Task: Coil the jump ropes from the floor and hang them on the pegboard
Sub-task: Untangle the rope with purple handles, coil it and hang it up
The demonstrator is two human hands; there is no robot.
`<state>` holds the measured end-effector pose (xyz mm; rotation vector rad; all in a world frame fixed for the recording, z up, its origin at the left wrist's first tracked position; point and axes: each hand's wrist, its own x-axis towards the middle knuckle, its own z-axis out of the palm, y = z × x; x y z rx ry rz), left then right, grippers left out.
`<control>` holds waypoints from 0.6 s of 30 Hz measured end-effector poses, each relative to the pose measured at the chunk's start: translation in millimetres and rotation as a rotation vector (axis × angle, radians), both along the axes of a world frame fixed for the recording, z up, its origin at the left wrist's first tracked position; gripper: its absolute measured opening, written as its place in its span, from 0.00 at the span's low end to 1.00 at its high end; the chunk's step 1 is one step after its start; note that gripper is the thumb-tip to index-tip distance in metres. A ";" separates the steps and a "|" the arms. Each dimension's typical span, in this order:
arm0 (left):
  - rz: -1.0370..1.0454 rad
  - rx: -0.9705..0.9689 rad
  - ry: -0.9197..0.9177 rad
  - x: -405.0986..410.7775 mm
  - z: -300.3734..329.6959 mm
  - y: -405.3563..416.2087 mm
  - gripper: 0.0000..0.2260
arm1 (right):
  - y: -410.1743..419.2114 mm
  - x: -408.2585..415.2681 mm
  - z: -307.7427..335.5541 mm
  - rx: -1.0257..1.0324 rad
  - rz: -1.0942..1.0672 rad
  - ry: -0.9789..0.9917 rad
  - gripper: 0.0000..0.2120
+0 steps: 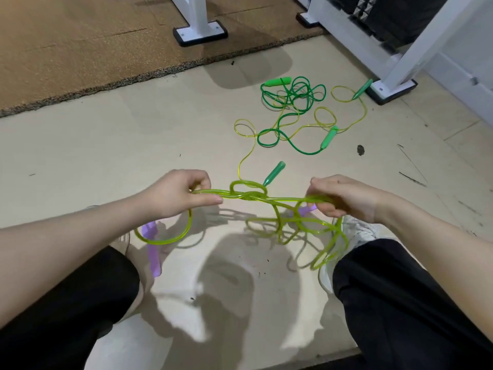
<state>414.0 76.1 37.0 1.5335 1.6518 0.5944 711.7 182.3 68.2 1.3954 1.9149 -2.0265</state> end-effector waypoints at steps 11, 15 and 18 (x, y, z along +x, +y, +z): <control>0.693 0.026 -0.275 -42.0 -24.7 18.8 0.16 | 8.5 -7.4 -19.8 0.088 -0.493 -0.016 0.13; 1.005 -0.146 -0.676 -63.3 -22.5 12.5 0.14 | 25.1 7.8 -28.1 -0.236 -1.199 0.248 0.17; 0.800 -0.180 -0.138 -68.6 -36.6 0.9 0.11 | 31.5 20.1 -30.7 -0.369 -1.271 0.339 0.17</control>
